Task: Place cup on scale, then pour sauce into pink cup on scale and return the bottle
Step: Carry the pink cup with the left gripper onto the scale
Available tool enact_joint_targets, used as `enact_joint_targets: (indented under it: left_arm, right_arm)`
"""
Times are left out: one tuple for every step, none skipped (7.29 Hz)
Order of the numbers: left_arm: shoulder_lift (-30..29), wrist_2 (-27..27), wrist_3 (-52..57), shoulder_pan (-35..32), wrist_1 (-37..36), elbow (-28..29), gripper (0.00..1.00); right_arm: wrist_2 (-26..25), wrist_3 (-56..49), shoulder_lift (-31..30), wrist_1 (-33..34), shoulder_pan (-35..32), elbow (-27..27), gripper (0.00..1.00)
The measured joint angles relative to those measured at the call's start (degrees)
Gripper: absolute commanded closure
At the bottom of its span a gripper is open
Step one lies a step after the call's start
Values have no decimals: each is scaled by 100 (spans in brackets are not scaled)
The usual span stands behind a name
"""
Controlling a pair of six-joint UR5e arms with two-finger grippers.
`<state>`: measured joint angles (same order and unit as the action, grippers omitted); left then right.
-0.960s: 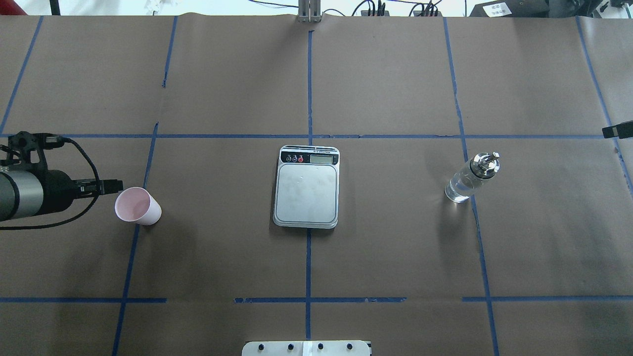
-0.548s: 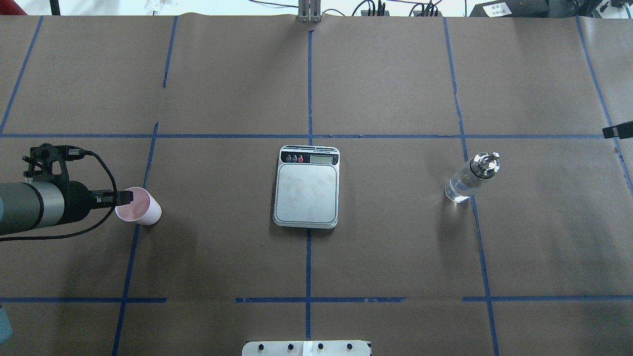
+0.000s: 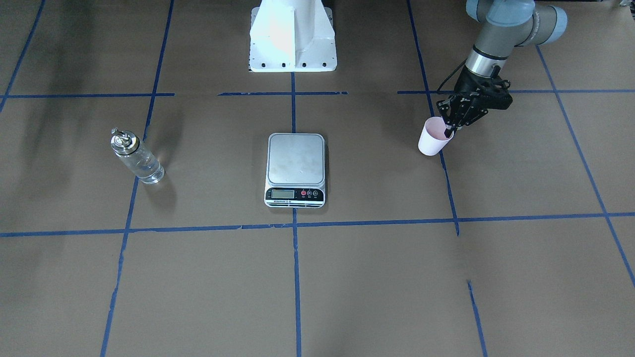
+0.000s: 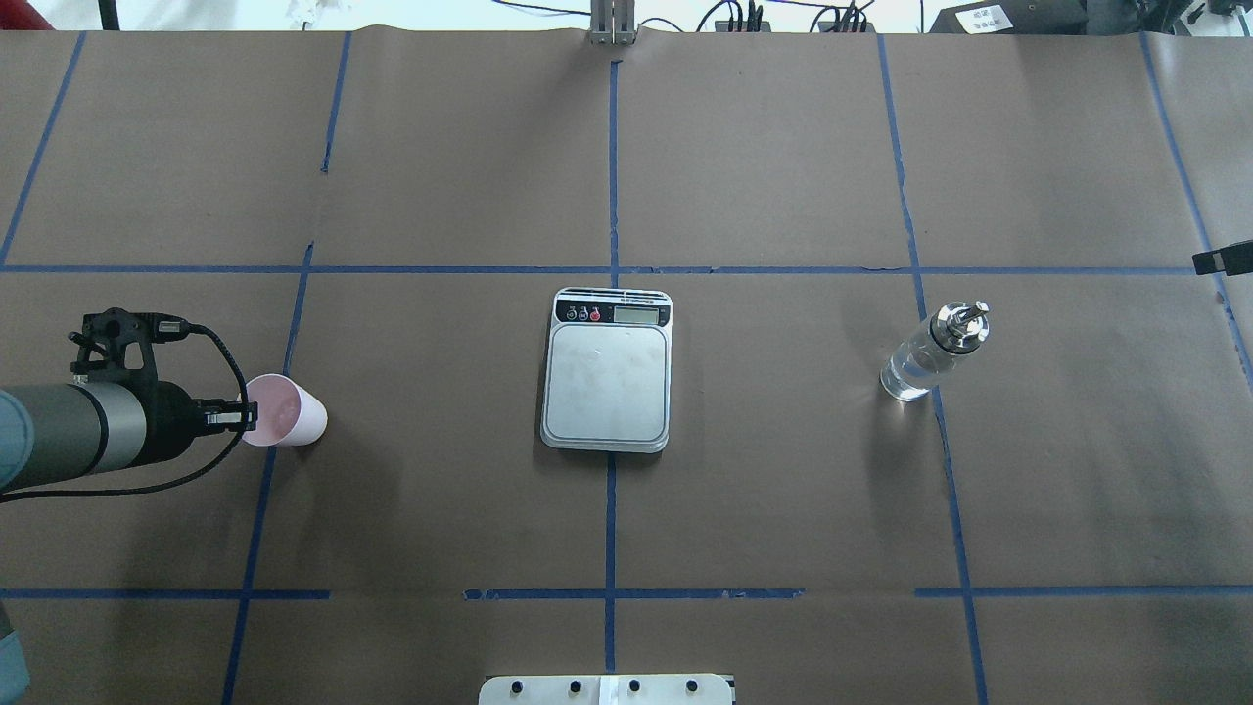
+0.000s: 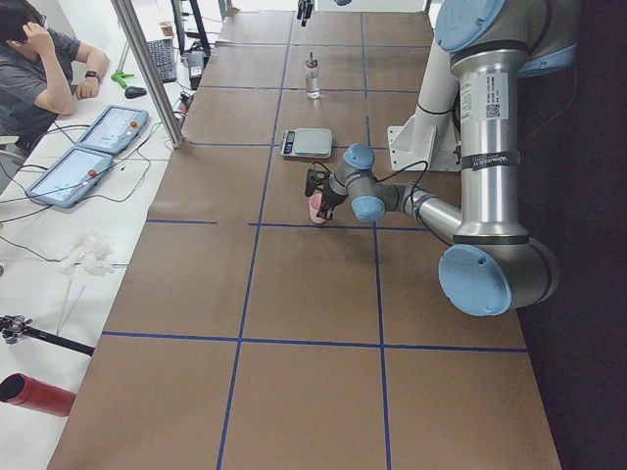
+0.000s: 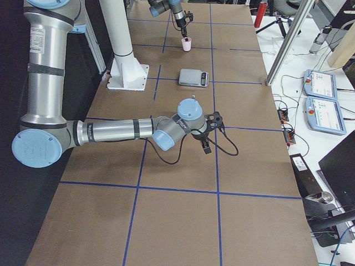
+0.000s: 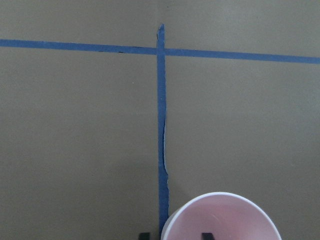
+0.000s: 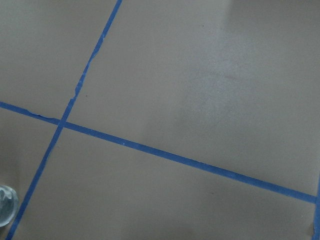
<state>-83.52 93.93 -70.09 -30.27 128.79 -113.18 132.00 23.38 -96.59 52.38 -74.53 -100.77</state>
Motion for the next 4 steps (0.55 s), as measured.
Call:
enact_joint_targets:
  left_arm:
    - [-68,20,28,2,-222,-125,100]
    - [-315,41,41,3,-785,-342,100]
    - [-852,50,41,6,-1603,-502,100]
    - [-1662,58,21,20,-2549,-522,100]
  right_arm:
    - [1,0,0,0,0,1,0]
    - [1,0,0,0,0,1,0]
    - [3,0,0,0,0,-1,0]
    - [9,0,0,-2,0,-3,0]
